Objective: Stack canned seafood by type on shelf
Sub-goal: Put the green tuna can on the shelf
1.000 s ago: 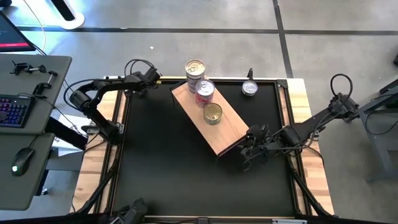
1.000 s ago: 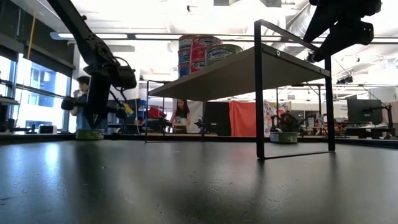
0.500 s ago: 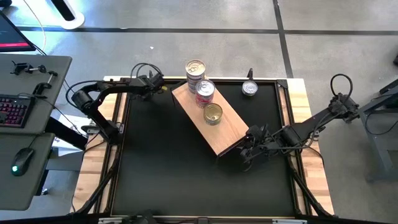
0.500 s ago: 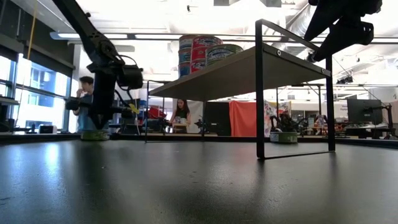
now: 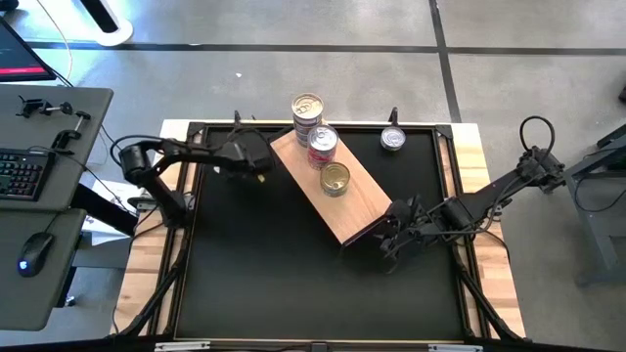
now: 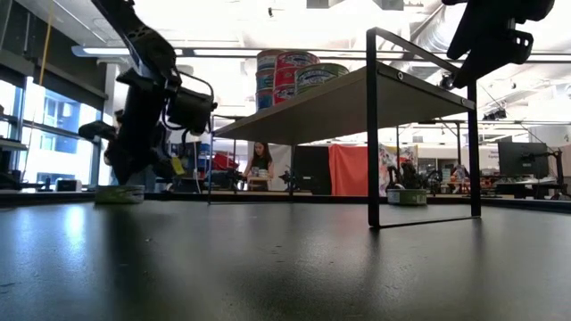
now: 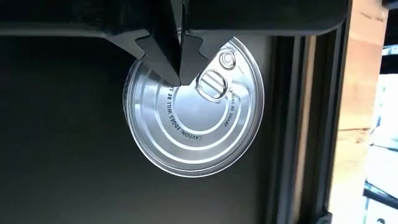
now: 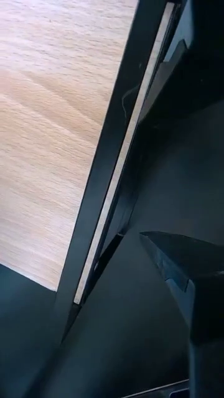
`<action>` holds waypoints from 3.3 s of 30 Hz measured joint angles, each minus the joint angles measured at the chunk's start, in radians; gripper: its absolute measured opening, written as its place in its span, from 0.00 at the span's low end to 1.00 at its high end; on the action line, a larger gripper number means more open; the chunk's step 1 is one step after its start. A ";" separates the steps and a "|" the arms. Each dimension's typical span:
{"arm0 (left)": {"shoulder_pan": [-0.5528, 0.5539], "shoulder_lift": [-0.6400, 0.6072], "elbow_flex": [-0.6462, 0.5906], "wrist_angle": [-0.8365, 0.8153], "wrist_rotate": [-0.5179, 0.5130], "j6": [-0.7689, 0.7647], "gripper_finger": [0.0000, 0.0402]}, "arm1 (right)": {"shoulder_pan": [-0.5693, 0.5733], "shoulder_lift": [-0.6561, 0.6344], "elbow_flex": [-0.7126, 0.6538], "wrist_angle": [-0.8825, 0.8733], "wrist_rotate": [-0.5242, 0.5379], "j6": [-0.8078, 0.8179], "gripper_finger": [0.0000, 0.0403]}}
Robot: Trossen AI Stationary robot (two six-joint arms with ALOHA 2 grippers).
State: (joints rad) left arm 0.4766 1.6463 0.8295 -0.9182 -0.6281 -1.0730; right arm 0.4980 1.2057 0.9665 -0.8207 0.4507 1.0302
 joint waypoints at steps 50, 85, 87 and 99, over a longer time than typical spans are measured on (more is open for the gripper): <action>-1.119 0.004 0.132 0.760 0.326 0.331 0.00 | 0.177 0.536 0.030 1.319 -0.193 0.280 0.69; -1.321 -0.069 0.214 0.356 0.145 0.316 0.00 | -0.003 0.900 0.701 0.420 -0.262 -0.500 0.14; -1.321 -0.042 0.214 0.363 0.145 0.316 0.00 | -0.002 0.928 0.700 0.444 -0.294 -0.505 0.05; -1.321 0.114 0.214 0.395 0.131 0.340 0.00 | -0.022 1.048 0.701 0.549 -0.222 -0.462 0.00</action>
State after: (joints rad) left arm -0.8448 1.7601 1.0431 -0.5232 -0.4974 -0.7334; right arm 0.4760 2.2534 1.6672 -0.2713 0.2290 0.5685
